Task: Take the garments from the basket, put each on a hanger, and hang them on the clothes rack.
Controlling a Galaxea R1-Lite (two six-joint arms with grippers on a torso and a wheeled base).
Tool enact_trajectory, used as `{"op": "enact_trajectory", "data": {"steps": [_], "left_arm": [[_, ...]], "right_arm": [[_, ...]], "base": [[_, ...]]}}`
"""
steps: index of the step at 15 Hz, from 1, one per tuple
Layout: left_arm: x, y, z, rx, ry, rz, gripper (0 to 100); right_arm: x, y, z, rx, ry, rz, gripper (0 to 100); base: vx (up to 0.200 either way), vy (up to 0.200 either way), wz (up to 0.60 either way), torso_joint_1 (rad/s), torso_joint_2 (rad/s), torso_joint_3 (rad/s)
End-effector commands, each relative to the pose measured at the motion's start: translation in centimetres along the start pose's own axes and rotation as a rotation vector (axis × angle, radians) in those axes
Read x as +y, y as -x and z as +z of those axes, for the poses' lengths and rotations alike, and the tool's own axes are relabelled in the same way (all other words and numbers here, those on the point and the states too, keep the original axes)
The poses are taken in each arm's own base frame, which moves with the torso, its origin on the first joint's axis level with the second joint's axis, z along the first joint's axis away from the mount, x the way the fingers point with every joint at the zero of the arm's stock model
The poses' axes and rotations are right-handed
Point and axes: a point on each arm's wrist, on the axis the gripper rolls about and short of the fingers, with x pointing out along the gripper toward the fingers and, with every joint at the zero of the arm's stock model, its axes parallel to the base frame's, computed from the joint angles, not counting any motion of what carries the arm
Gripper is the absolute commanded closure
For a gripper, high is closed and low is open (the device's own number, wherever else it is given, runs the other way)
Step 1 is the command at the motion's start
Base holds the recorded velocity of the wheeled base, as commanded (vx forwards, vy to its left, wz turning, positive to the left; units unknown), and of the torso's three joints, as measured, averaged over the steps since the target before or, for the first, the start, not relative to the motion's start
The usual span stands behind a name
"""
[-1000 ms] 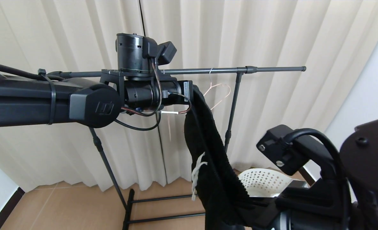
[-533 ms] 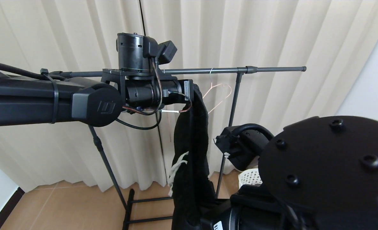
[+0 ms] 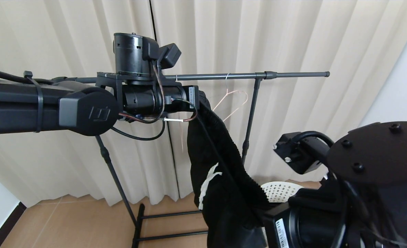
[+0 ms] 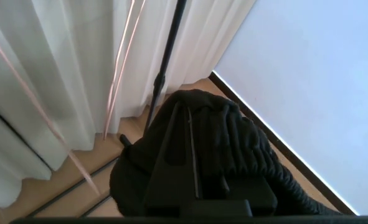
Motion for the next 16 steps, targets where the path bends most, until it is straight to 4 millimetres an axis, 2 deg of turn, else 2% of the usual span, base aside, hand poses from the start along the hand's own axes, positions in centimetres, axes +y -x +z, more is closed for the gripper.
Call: {"op": "enact_trajectory", "data": {"steps": [1,2,3,6,7,8,10,11,13,14,15,16], "left_arm": [[-0.4,2.5,0.4,0.023,-0.006,0.006,100],[-0.4,3.0,0.1,0.058,-0.011,0.020,100],[-0.9,5.0,-0.1,0.117,-0.038,0.023,100],[-1.6,8.0,-1.0,0.169,-0.086,0.031,100],[-1.7,8.4,-1.4,0.182,-0.093,0.032,100],[-1.7,10.1,-2.9,0.242,-0.125,0.047,100],[-1.6,11.8,-5.3,0.315,-0.138,0.053,100],[-2.3,12.4,-7.0,0.365,-0.142,0.026,100],[-3.4,12.8,-11.4,0.514,-0.142,-0.022,100],[-3.8,12.9,-12.2,0.542,-0.144,-0.038,100],[-4.9,13.0,-13.0,0.570,-0.117,-0.073,100],[-6.1,13.0,-13.2,0.580,-0.072,-0.101,100]], "right_arm": [[-4.3,0.1,1.1,-0.037,-0.053,-0.126,100],[-5.3,-0.3,1.4,-0.039,-0.068,-0.165,100],[-7.1,-1.1,2.6,-0.054,-0.086,-0.236,100],[-9.5,-3.7,6.0,-0.125,-0.107,-0.325,100],[-9.8,-4.3,6.4,-0.135,-0.109,-0.335,100],[-10.4,-6.0,7.9,-0.170,-0.127,-0.351,100],[-10.2,-8.1,9.9,-0.197,-0.138,-0.348,100],[-9.9,-9.2,11.1,-0.224,-0.147,-0.338,100],[-9.0,-10.9,13.0,-0.284,-0.152,-0.303,100],[-8.3,-11.4,13.3,-0.295,-0.146,-0.285,100],[-6.7,-12.5,13.7,-0.315,-0.136,-0.246,100],[-6.2,-13.3,14.1,-0.327,-0.133,-0.235,100]], "base": [[0.000,0.000,0.00,0.000,0.00,0.000],[0.000,0.000,0.00,0.000,0.00,0.000],[0.000,0.000,0.00,0.000,0.00,0.000],[0.000,0.000,0.00,0.000,0.00,0.000],[0.000,0.000,0.00,0.000,0.00,0.000],[0.000,0.000,0.00,0.000,0.00,0.000],[0.000,0.000,0.00,0.000,0.00,0.000],[0.000,0.000,0.00,0.000,0.00,0.000],[0.000,0.000,0.00,0.000,0.00,0.000],[0.000,0.000,0.00,0.000,0.00,0.000],[0.000,0.000,0.00,0.000,0.00,0.000],[0.000,0.000,0.00,0.000,0.00,0.000]]}}
